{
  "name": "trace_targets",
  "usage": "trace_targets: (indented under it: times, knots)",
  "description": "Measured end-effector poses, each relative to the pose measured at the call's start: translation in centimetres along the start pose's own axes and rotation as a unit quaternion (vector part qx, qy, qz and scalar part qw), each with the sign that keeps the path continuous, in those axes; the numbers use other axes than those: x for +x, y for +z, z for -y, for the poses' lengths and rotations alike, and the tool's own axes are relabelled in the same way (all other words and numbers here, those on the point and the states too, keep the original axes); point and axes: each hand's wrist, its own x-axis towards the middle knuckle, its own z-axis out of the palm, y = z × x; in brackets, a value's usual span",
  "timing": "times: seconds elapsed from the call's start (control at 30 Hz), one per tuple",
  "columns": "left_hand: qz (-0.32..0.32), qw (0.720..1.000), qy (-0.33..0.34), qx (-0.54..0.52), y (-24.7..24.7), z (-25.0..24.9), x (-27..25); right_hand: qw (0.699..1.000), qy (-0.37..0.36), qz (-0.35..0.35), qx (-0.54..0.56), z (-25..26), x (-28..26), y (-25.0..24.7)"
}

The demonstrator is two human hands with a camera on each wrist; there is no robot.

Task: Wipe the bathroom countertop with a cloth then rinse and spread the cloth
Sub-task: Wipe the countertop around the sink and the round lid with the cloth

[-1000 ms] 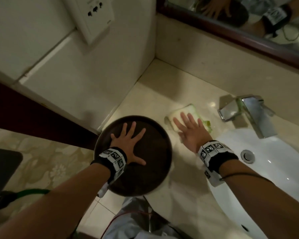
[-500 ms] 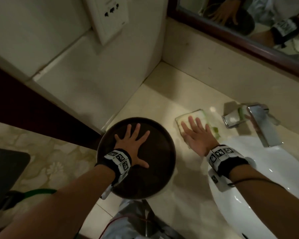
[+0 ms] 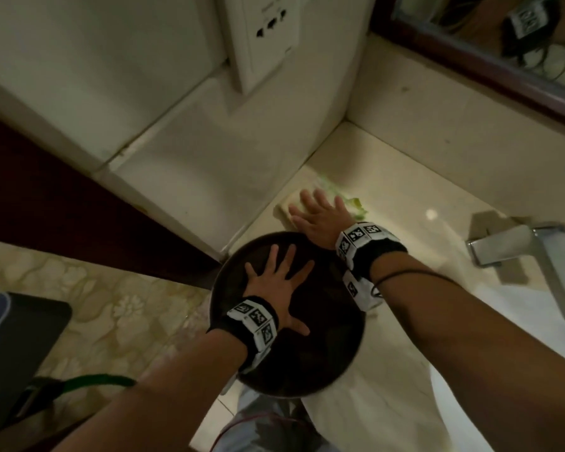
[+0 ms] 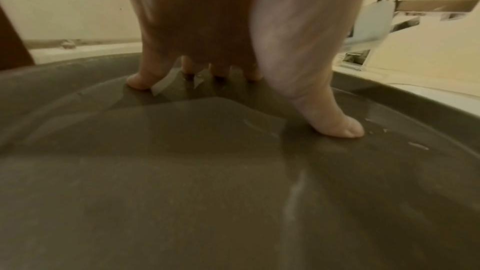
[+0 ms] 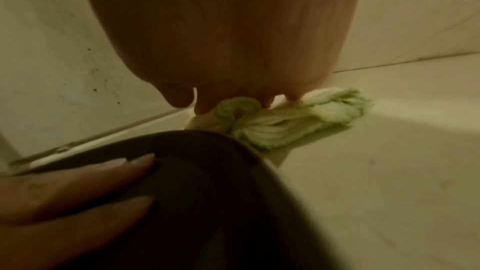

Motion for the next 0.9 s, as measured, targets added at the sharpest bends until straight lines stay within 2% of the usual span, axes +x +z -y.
trace_targets:
  times: [0.13,0.23,0.47,0.6,0.9]
  knots:
    - [0.007,1.000,-0.004,0.004,0.0,0.0,0.1,0.998,0.011,-0.034,0.060,-1.2,-0.8,0.8]
    - [0.012,1.000,-0.005,0.007,-0.1,0.0,0.0,0.995,0.054,-0.053,0.072,-2.4,-2.7,2.1]
    - [0.017,1.000,-0.007,0.010,-0.3,0.1,-0.1,0.972,0.172,-0.089,0.133,-9.6,-12.1,7.2]
    - [0.022,1.000,-0.007,0.012,-0.3,0.0,-0.1,0.954,0.237,-0.104,0.149,-10.6,-16.4,10.3]
    - [0.022,1.000,0.002,0.012,-0.3,0.0,0.0,0.951,0.264,-0.080,0.140,-9.4,-14.4,8.8]
